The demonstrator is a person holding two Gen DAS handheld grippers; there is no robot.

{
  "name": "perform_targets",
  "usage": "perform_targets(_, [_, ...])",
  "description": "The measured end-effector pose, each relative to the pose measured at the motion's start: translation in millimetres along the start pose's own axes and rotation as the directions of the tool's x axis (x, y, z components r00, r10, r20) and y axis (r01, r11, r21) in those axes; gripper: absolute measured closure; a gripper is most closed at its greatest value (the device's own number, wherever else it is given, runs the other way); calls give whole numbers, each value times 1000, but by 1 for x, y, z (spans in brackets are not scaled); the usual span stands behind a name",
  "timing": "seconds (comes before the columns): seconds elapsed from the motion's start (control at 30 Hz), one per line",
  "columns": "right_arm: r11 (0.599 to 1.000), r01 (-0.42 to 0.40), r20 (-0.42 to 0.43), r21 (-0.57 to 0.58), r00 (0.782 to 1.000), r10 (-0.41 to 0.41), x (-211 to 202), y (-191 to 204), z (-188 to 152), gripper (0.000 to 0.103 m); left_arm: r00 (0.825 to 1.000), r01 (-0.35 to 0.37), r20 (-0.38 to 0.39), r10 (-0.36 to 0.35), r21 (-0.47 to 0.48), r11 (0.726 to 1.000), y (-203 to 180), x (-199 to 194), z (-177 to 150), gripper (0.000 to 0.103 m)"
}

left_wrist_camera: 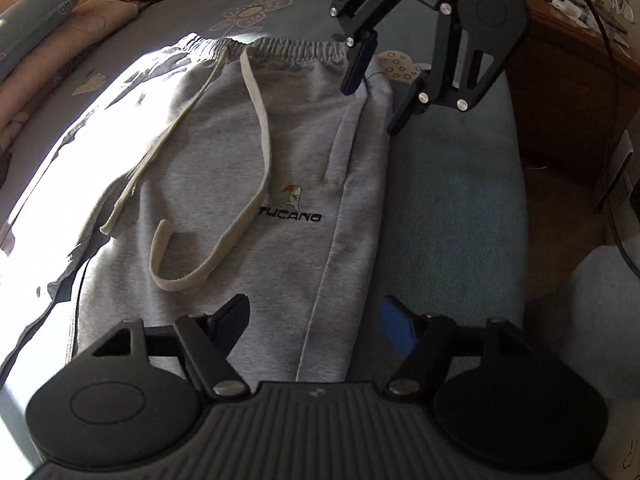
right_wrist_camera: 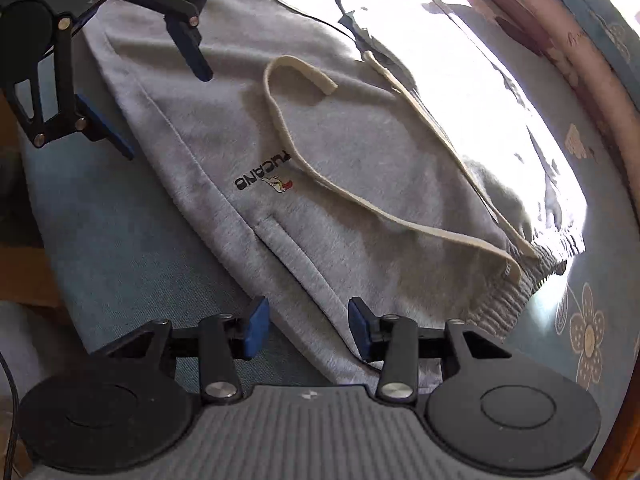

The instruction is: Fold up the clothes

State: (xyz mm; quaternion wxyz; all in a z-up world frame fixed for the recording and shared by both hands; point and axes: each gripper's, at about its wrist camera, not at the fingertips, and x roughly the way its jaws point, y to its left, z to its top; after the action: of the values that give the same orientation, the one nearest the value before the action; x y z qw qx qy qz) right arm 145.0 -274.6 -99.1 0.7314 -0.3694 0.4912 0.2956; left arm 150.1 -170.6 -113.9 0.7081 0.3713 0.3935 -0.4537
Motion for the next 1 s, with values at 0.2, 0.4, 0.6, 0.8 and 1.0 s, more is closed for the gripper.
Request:
perform_targets(0.2, [903, -6, 54, -430, 998, 33, 11, 11, -6, 53, 991, -105, -87, 102, -26, 994, -19, 18, 8, 31])
perform_targets(0.4, [843, -65, 32, -534, 995, 97, 21, 13, -1, 53, 990, -49, -142, 27, -156, 986, 1, 23, 11, 40])
perform_targets(0.6, [825, -145, -24, -546, 987, 158, 22, 6, 5, 87, 984, 52, -152, -93, -254, 966, 18, 22, 15, 90])
perform_targets(0.8, [844, -166, -63, -511, 986, 155, 21, 10, 6, 64, 983, 54, -156, -95, -250, 967, 18, 10, 14, 84])
perform_targets(1.0, [972, -117, -41, -203, 993, 111, -4, -25, 8, 50, 997, 17, -67, -43, -353, 935, 51, -13, 1, 69])
